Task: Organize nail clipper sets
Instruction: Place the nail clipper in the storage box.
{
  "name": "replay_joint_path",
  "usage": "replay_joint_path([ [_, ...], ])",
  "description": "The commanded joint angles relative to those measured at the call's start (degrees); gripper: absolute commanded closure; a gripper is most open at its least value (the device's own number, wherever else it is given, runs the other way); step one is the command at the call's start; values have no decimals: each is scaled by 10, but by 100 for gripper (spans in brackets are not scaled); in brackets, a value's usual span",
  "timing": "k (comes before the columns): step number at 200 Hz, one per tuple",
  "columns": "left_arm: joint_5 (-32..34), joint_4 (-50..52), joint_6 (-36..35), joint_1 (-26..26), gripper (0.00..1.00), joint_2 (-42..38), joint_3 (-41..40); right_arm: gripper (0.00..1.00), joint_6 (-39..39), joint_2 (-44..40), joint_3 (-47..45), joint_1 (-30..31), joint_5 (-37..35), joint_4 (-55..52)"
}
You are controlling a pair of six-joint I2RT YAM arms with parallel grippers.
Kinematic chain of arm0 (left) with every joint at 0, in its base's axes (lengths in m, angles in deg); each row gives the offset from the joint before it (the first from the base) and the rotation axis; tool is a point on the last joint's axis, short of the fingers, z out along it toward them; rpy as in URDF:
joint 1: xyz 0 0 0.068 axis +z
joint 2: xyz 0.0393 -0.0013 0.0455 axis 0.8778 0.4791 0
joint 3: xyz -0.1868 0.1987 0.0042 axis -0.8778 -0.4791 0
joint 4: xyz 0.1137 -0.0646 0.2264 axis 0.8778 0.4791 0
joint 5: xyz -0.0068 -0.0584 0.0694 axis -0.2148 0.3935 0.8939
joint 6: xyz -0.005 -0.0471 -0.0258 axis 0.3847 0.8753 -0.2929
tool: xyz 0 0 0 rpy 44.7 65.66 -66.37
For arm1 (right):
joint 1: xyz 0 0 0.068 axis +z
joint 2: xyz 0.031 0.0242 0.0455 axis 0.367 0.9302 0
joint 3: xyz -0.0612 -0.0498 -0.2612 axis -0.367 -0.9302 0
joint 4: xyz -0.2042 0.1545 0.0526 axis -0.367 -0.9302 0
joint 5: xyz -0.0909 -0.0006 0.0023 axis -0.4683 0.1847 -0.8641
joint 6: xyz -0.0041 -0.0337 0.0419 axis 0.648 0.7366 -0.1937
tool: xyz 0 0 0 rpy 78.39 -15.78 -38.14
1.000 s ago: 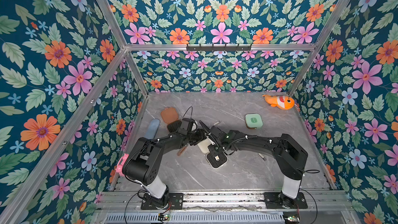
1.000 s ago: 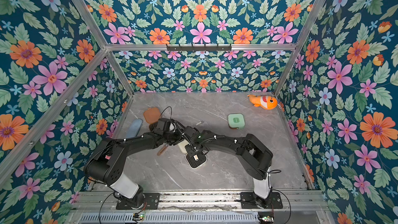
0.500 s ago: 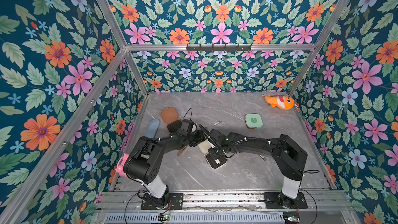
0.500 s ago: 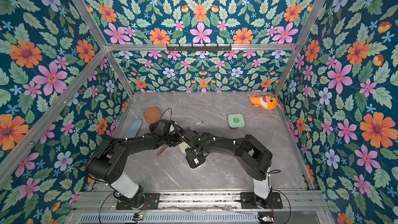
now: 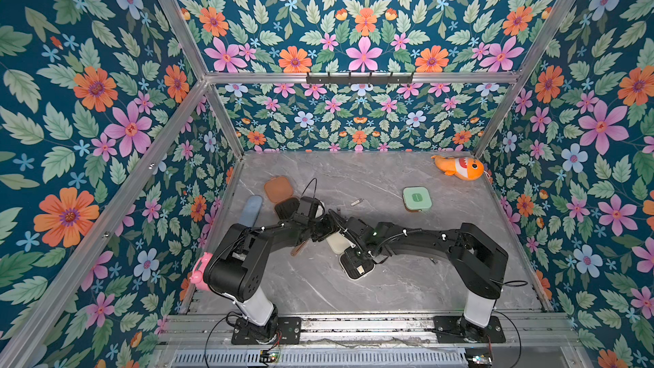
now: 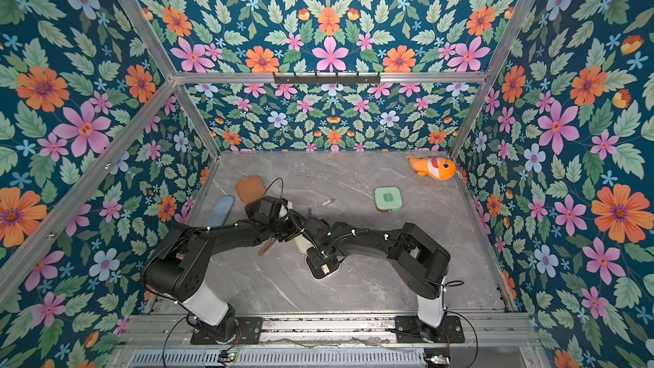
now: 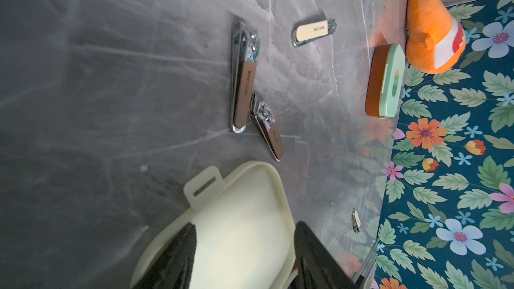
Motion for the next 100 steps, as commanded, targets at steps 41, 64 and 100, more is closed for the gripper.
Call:
replay_joint_path([
  [41, 23, 20, -4, 1, 40, -8, -4, 85, -37, 18, 3, 3, -2, -40],
  [64, 21, 20, -4, 1, 40, -14, -4, 85, -47, 24, 15, 3, -13, -53],
  [100, 20, 19, -4, 1, 40, -19, -8, 85, -62, 46, 36, 2, -31, -89],
])
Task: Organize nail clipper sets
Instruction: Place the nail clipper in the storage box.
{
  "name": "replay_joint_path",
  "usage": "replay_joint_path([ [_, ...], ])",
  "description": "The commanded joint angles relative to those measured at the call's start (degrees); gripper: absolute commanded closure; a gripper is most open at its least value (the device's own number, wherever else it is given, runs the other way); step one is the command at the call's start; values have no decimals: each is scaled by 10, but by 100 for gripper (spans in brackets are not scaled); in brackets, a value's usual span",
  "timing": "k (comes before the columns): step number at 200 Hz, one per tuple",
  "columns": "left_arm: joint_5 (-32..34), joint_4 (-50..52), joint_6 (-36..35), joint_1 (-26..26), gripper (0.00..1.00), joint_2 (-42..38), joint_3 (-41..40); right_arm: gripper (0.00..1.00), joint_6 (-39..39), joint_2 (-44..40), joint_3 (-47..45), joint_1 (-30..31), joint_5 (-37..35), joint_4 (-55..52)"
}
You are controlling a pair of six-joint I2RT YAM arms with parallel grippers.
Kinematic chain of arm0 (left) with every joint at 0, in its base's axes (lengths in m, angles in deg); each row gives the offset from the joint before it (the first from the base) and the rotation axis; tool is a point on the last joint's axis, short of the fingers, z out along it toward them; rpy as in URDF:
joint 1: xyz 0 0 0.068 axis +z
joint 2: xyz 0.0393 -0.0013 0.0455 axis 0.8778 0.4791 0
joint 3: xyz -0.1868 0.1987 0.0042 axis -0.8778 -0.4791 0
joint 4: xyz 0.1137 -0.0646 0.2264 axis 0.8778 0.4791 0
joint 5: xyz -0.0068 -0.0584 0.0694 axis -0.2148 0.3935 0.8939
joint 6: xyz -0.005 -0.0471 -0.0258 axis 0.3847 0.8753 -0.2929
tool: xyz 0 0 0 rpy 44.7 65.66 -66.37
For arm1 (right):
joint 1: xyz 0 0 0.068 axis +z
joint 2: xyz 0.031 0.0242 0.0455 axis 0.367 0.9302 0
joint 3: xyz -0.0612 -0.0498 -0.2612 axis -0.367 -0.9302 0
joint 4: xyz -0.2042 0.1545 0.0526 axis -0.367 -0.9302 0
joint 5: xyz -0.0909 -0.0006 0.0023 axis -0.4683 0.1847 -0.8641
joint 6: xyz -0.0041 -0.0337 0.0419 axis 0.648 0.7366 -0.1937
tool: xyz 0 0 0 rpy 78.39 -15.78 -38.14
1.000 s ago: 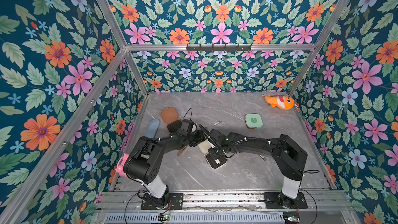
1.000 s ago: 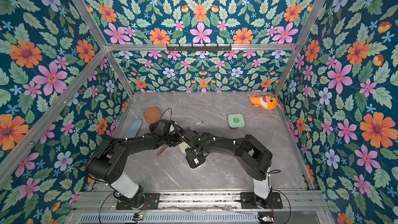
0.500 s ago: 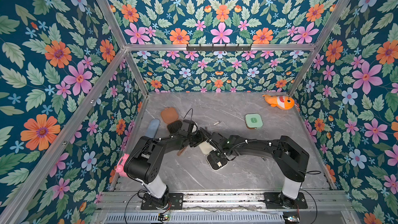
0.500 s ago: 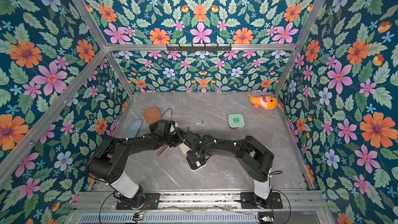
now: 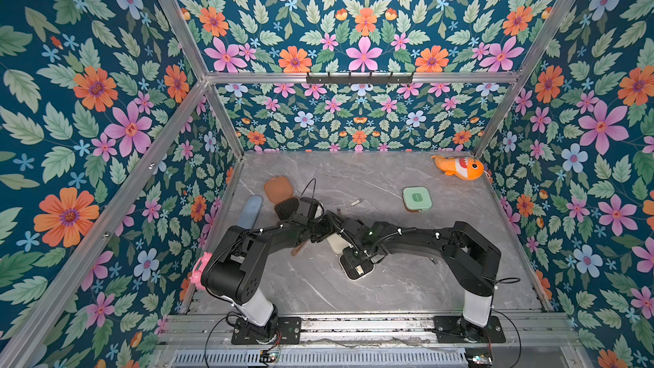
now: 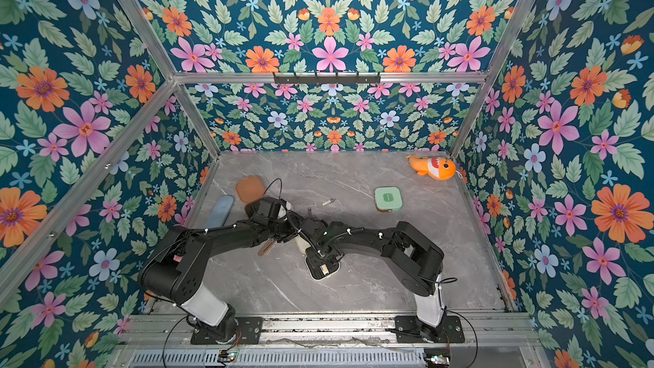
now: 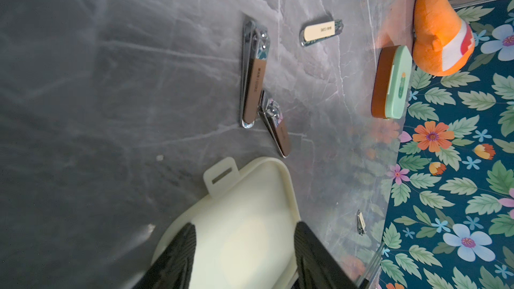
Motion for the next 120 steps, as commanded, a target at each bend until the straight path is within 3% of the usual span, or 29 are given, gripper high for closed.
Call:
replay_joint_path([
  [1, 9, 5, -3, 1, 40, -3, -3, 85, -26, 17, 5, 1, -21, -63],
  [67, 10, -3, -1, 0, 40, -1, -14, 85, -50, 30, 7, 1, -38, -94],
  [120, 8, -5, 0, 0, 40, -7, -18, 72, -54, 30, 23, 1, -29, -97],
])
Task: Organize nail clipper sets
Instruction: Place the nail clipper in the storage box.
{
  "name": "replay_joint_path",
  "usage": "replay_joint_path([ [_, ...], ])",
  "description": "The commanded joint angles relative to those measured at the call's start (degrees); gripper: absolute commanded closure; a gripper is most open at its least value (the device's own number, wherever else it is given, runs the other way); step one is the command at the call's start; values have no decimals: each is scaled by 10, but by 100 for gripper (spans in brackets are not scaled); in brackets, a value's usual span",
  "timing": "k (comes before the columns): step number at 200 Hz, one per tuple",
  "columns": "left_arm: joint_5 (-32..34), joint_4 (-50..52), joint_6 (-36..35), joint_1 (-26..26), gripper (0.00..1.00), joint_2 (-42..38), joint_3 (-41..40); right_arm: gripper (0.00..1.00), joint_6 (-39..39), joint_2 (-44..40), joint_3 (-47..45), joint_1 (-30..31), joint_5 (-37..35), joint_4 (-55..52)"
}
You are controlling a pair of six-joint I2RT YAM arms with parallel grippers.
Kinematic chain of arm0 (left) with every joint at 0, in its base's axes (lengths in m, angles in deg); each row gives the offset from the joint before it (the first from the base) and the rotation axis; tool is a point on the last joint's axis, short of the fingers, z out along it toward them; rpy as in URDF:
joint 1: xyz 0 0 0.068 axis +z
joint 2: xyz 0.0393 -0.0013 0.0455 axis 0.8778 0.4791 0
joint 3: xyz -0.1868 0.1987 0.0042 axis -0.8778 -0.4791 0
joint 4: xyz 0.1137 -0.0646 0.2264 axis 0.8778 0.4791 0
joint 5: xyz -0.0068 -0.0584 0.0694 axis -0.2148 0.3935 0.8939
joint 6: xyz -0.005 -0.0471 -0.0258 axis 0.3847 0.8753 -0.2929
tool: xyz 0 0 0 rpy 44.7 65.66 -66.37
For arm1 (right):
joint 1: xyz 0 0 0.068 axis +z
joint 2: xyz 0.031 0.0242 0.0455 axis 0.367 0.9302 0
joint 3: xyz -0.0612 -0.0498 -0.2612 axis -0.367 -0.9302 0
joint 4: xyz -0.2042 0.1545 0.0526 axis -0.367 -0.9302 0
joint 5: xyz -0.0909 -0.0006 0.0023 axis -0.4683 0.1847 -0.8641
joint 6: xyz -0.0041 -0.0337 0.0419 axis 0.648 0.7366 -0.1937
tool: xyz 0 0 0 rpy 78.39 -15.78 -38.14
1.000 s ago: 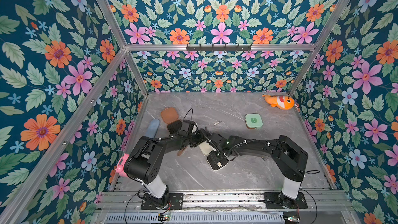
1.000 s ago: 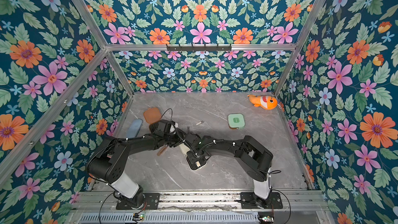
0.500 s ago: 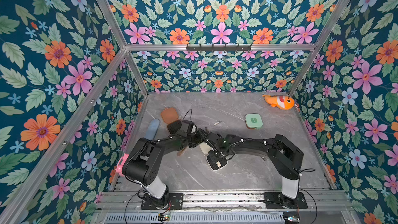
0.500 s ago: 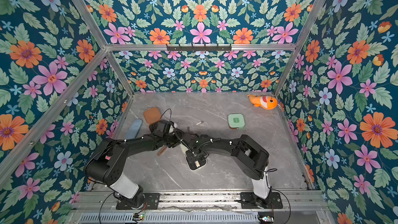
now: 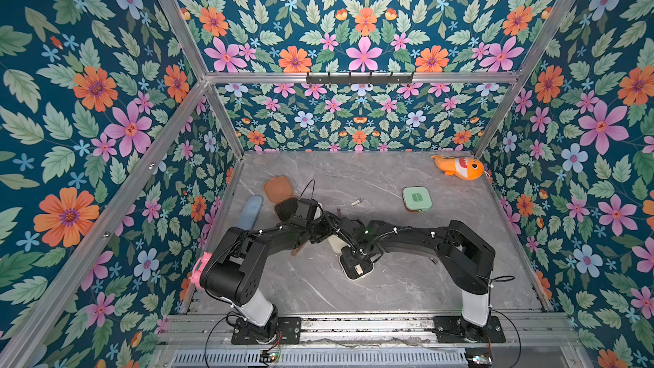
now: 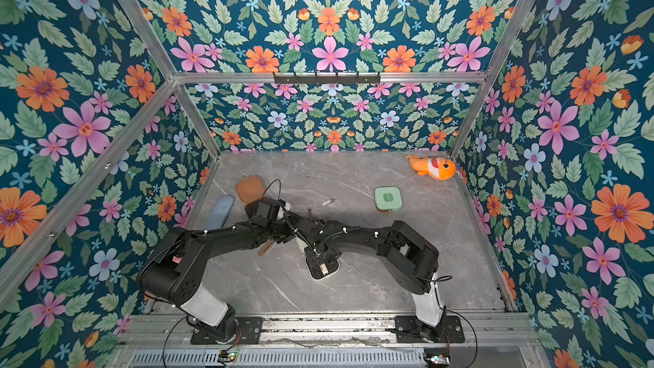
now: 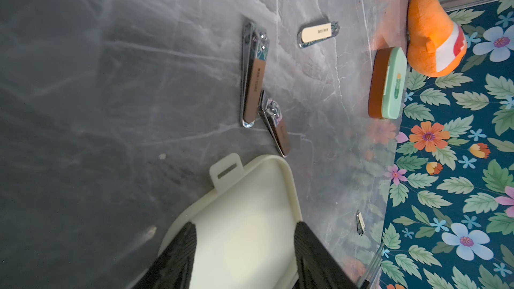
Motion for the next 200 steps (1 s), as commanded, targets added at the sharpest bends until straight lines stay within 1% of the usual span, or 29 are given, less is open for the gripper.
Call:
replay_joint_path([
  [1, 6, 18, -4, 1, 40, -3, -2, 72, -21, 9, 1, 0, -15, -61],
  [36, 1, 14, -2, -1, 40, -6, -3, 62, -21, 5, 23, 0, -16, -67],
  [64, 1, 10, -1, -4, 40, -7, -6, 58, -21, 6, 43, 0, -25, -78],
  [83, -1, 9, -1, -4, 40, -8, -5, 51, -21, 5, 55, 0, -31, -86],
  [103, -1, 10, -1, -5, 40, -11, -6, 46, -20, 2, 66, -1, -41, -97],
  [128, -3, 10, -1, -5, 40, -13, -2, 45, -19, -9, 69, -1, -45, -102],
  [146, -4, 13, -2, -6, 40, -16, 1, 50, -17, -21, 65, 0, -35, -94],
  [172, -3, 18, -3, -5, 40, -17, 6, 66, -16, -28, 61, 0, -21, -88],
  [191, -2, 20, -3, -5, 40, -18, 8, 74, -16, -25, 56, 0, -9, -81],
  [200, -2, 20, -3, -5, 40, -18, 9, 76, -18, -23, 52, -1, -5, -77],
])
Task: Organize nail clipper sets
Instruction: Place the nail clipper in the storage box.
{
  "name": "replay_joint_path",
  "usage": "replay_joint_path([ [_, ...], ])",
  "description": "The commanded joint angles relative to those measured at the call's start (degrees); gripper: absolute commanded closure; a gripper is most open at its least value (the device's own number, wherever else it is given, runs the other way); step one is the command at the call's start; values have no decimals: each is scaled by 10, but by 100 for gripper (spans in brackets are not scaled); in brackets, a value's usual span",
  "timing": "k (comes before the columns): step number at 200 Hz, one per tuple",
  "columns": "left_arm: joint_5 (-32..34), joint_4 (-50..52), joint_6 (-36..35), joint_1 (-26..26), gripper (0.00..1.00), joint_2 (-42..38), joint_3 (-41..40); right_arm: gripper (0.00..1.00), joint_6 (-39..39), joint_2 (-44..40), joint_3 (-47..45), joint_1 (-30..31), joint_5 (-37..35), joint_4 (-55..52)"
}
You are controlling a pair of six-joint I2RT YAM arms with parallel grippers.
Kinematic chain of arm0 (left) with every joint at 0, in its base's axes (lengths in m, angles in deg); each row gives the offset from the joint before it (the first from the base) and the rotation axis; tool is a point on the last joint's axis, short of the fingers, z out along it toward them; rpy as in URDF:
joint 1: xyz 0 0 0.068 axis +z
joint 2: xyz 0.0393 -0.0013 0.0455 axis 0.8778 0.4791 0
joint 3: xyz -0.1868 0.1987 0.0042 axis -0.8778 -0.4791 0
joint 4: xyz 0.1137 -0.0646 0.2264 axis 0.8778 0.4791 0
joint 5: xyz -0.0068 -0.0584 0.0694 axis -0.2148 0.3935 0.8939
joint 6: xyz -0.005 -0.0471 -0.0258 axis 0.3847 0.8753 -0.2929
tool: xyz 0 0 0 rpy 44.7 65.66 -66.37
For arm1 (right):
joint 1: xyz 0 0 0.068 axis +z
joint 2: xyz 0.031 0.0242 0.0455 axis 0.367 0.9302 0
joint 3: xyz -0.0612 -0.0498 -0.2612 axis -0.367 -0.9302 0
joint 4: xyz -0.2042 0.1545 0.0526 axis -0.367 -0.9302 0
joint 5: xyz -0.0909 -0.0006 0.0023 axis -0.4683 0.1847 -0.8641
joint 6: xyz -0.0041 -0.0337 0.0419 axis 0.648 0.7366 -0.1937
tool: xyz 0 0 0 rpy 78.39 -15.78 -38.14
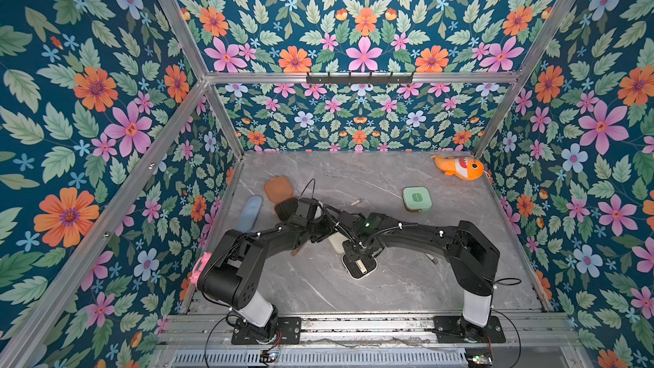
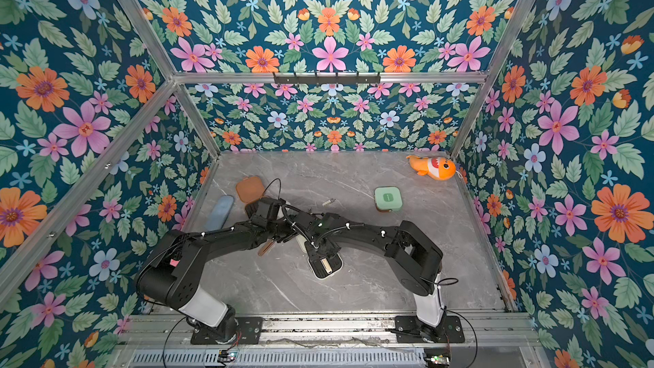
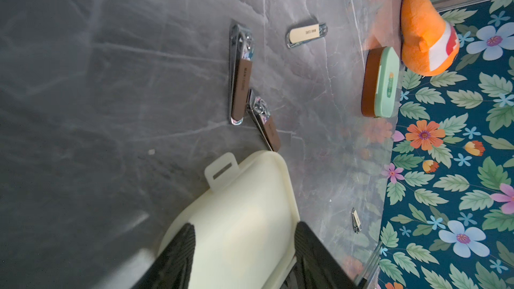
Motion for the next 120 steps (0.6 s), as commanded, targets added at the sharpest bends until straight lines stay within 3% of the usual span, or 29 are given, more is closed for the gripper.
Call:
replay_joint_path([
  [1, 0, 10, -4, 0, 40, -2, 4, 76, -3, 1, -6, -1, 15, 6],
  [87, 2, 22, -6, 0, 40, -20, 7, 84, -13, 22, -33, 0, 27, 27],
  [120, 18, 55, -15, 1, 39, -53, 22, 78, -10, -17, -21, -3, 3, 12],
])
